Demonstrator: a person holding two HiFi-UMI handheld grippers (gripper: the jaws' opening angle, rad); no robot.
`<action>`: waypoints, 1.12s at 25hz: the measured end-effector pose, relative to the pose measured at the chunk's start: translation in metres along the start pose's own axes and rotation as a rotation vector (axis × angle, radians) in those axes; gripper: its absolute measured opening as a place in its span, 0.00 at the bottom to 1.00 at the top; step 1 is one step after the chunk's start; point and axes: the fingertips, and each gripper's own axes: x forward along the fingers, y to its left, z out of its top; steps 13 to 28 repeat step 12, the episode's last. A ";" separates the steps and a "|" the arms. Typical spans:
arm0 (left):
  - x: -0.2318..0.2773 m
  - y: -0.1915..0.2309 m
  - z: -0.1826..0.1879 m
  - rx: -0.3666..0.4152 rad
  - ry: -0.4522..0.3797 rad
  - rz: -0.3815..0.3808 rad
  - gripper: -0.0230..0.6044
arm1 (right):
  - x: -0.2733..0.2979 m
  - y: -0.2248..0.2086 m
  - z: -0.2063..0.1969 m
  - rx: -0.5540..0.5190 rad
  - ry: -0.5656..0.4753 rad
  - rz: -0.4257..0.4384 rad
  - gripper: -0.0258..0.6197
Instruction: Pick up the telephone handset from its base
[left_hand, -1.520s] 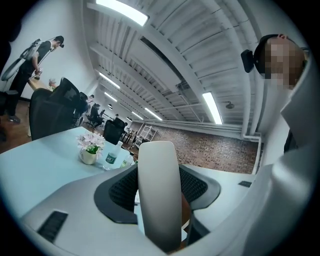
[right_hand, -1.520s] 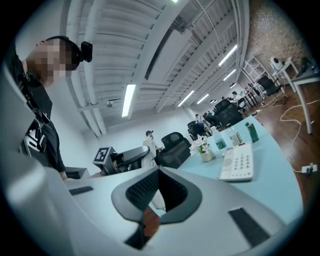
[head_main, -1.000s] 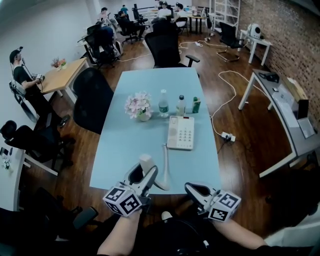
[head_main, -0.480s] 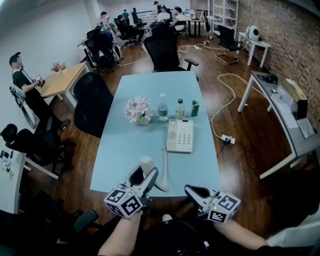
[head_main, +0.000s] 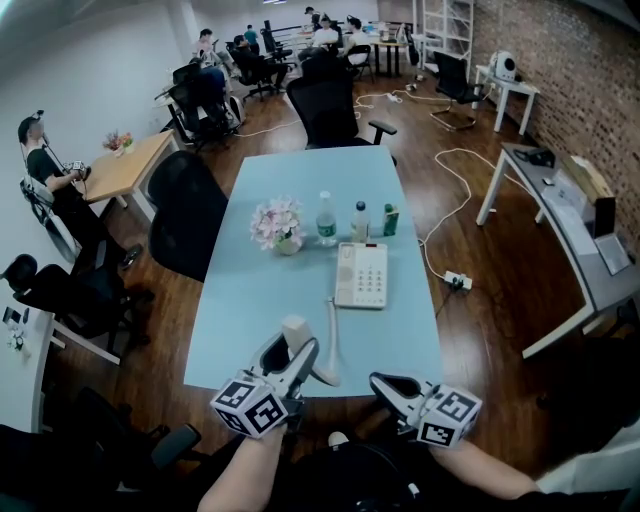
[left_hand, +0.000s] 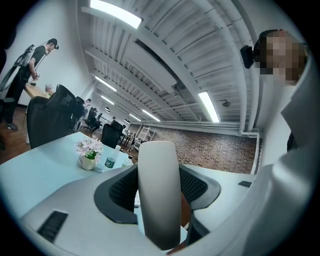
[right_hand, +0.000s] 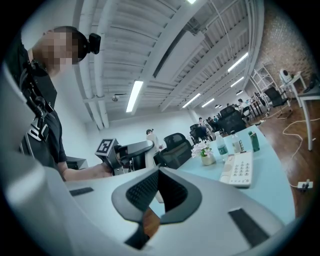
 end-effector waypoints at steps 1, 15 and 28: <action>0.000 0.000 0.000 -0.001 0.001 0.000 0.42 | 0.000 0.000 0.000 0.001 0.000 0.000 0.06; -0.001 0.005 -0.002 0.001 0.010 0.003 0.42 | 0.004 0.002 0.000 -0.009 0.007 -0.002 0.06; -0.001 0.005 -0.002 0.001 0.010 0.003 0.42 | 0.004 0.002 0.000 -0.009 0.007 -0.002 0.06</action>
